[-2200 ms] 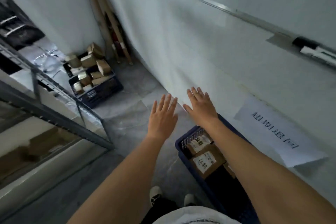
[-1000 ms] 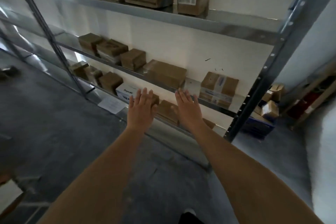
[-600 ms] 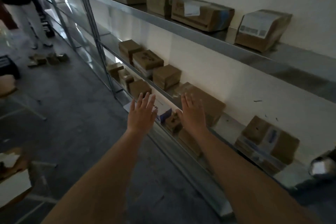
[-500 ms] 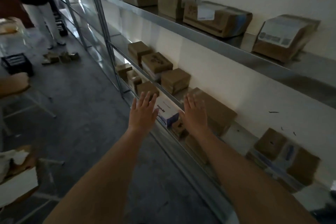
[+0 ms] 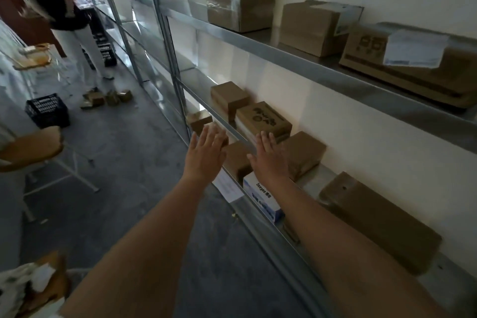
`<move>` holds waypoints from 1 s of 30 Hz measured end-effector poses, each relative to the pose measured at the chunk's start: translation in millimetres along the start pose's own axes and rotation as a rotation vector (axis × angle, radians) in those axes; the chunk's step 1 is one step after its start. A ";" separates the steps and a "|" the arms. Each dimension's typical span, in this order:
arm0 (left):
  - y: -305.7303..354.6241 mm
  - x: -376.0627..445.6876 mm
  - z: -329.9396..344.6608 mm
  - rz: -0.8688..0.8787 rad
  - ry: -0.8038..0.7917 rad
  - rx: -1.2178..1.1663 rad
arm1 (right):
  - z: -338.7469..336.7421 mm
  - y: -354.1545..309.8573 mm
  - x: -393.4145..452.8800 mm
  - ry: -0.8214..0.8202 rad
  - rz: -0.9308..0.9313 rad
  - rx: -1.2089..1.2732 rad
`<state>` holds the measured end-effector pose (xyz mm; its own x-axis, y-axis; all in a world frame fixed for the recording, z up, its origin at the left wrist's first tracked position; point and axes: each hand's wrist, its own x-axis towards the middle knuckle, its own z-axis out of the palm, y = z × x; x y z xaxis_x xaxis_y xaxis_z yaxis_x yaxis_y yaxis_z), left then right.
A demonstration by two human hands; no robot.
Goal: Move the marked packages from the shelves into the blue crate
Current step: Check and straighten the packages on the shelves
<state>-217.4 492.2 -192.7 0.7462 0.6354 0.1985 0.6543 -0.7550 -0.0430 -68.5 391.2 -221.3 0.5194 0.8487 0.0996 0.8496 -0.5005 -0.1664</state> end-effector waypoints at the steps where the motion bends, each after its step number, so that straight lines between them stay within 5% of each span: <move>1: -14.0 14.3 0.0 0.006 0.005 0.011 | 2.1 -8.6 14.4 -0.002 0.008 0.014; 16: -103.8 251.2 52.3 0.136 0.035 0.016 | 29.3 -40.9 256.1 0.069 -0.002 -0.039; 30: -135.1 401.7 127.0 0.286 -0.067 -0.047 | 91.2 -34.8 392.4 -0.016 0.283 0.215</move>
<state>9.5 870.0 -231.5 0.9070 0.4037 0.1200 0.4110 -0.9107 -0.0424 97.4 757.3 -265.8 0.7288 0.6847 0.0047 0.6323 -0.6705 -0.3882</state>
